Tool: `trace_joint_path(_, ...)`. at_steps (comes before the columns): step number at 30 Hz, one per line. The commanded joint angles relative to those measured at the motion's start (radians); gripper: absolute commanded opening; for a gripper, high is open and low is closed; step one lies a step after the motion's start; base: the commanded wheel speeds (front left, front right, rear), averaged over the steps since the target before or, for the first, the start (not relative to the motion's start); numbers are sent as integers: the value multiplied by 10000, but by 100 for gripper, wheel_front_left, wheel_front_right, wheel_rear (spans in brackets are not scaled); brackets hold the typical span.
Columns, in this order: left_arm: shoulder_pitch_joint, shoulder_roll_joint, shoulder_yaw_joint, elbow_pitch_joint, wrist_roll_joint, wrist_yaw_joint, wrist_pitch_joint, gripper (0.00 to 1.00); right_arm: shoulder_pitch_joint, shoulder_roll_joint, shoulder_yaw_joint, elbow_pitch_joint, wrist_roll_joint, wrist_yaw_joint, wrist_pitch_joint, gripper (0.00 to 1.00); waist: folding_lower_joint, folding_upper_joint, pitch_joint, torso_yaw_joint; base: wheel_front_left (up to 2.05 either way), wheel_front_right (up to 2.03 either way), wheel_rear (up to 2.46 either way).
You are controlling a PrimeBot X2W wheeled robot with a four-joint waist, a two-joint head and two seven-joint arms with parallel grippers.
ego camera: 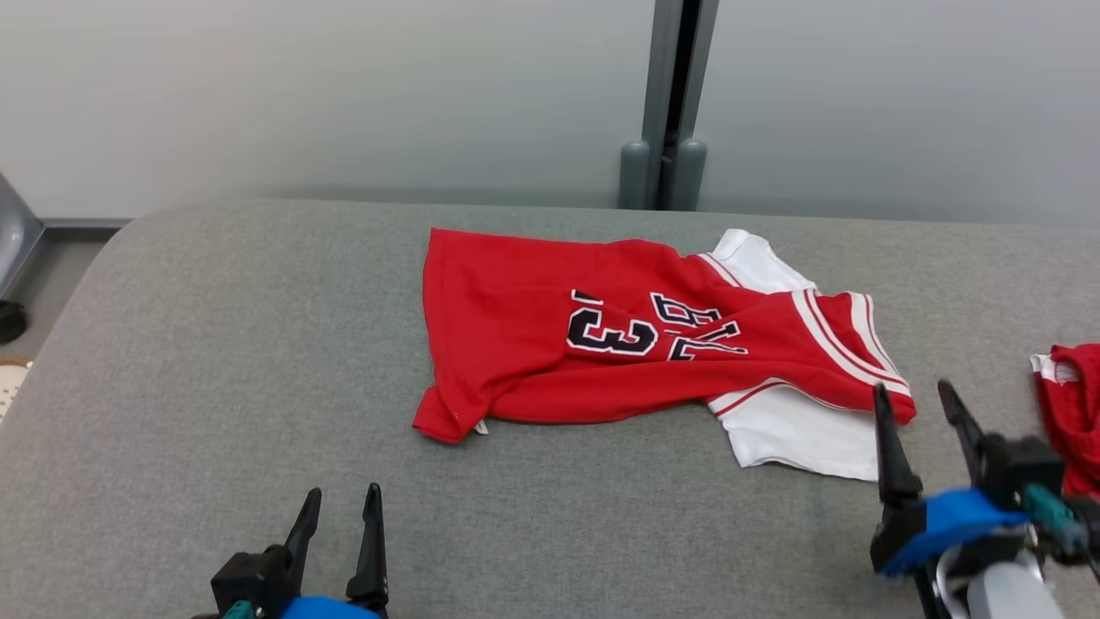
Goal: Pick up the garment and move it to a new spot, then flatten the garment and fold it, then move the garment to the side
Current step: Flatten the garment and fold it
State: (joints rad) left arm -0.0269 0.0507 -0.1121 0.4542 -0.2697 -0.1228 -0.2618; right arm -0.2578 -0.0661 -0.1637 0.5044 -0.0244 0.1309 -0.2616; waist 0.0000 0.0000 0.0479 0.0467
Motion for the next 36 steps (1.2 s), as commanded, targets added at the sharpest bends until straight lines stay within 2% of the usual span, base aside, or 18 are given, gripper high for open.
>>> trace_joint_path(1,140,1,46,-49,82,77,-43,100,614,57,14,-338,152,-3,-40,100,0,0,-193,-198,0,0,0)
trace_joint_path(8,330,2,51,-88,13,132,-43,100,1559,151,476,-665,665,-1,-37,100,0,0,-152,-515,0,0,0)
trace_joint_path(16,-878,4,-501,278,649,-1,-43,100,1064,140,1064,-671,968,-3,-37,100,0,0,700,-841,0,0,0)
trace_joint_path(24,-2275,98,-346,1598,1305,-10,-41,100,663,142,1228,-579,991,-3,-36,100,0,0,1556,-1297,0,0,0)
trace_joint_path(33,-2874,182,-108,2374,1554,-41,-43,100,533,144,1164,-533,1022,-1,-37,100,0,0,1891,-1529,0,0,0)
trace_joint_path(34,-2959,164,-93,2381,1542,-51,-43,43,513,144,1191,-524,1045,-1,-37,100,0,0,1888,-1550,0,0,0)
trace_joint_path(35,-2959,164,-93,2381,1542,-51,-43,43,513,144,1191,-524,1045,-1,-37,100,0,0,1888,-1550,0,0,0)
trace_joint_path(36,-2996,154,-117,2259,1552,-60,-43,0,499,144,1200,-516,1056,-1,-37,100,0,0,1875,-1546,0,0,0)
